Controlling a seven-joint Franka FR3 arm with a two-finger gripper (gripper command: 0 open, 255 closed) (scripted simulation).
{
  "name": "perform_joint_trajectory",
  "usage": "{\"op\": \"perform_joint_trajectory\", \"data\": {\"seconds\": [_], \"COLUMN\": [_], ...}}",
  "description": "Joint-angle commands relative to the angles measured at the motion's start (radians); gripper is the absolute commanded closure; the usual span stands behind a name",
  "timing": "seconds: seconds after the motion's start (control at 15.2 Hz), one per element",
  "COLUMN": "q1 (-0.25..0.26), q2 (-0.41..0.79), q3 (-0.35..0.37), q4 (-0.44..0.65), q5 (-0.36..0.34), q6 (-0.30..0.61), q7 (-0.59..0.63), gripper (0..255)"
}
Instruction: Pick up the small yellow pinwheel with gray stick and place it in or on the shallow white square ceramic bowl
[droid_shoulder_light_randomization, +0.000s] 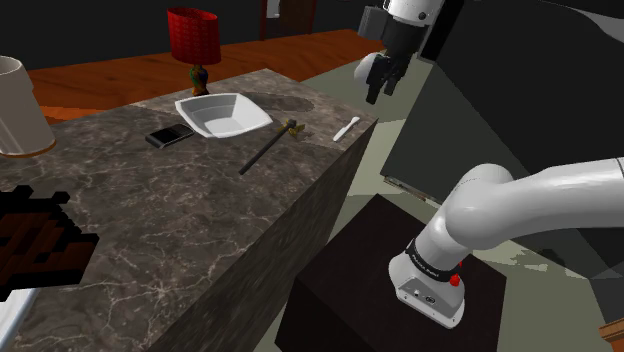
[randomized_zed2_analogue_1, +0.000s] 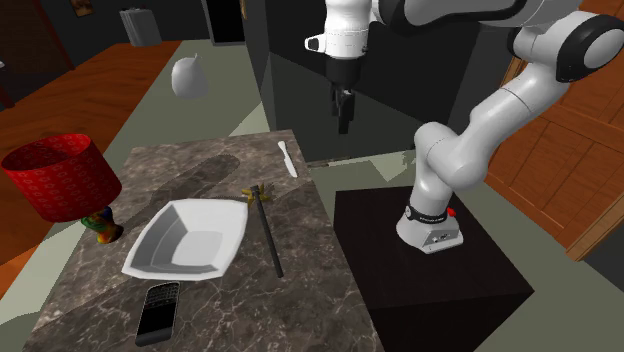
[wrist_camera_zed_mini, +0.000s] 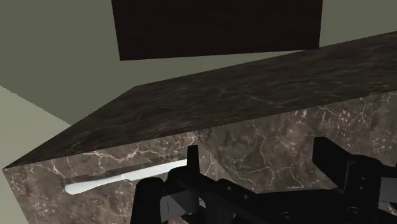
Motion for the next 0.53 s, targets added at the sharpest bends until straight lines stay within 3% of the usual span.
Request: {"op": "perform_joint_trajectory", "data": {"seconds": [0.0,0.46], "q1": [0.0,-0.065], "q2": [0.0,0.047], "q3": [0.0,0.225], "q4": [0.0,-0.087], "q5": [0.0,0.119], "q6": [0.0,0.175], "q7": [0.0,0.474], "gripper": [0,0]}}
